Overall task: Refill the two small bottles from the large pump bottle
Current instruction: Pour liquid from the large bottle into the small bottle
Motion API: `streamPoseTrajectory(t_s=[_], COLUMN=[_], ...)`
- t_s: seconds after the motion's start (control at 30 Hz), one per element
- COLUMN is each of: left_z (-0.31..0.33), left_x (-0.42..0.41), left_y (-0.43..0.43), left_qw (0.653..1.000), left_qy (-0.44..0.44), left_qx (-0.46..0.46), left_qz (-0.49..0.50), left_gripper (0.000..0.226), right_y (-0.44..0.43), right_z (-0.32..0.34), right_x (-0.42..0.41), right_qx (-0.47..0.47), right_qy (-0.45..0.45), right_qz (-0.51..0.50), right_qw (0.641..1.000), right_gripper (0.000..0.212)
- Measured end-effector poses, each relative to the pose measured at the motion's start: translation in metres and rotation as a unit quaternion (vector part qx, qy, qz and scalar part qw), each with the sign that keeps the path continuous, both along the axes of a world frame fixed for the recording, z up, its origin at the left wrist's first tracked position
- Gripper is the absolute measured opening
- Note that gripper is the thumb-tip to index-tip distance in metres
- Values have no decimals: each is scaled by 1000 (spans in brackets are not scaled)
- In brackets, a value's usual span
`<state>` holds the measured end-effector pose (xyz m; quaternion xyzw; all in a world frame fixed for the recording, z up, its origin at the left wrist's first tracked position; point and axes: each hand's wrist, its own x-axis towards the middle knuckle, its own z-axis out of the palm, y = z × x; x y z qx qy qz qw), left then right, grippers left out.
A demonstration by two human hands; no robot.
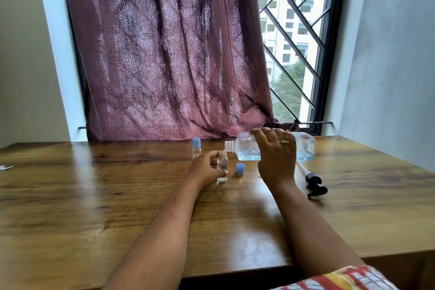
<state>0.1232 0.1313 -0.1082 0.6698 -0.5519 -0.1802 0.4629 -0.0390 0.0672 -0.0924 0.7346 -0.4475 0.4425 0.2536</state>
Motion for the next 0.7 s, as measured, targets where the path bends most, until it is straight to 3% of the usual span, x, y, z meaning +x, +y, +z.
streamPoseTrajectory(t_s=[0.7], left_z=[0], left_x=[1], left_y=[-2], left_qw=[1000], left_qy=[5], left_qx=[3], left_qz=[-11], left_gripper=[66], right_y=[-2], right_z=[-2], right_x=[0], right_qx=[-10], right_qy=[-4], right_qz=[8], right_qw=[1000], right_gripper=[60])
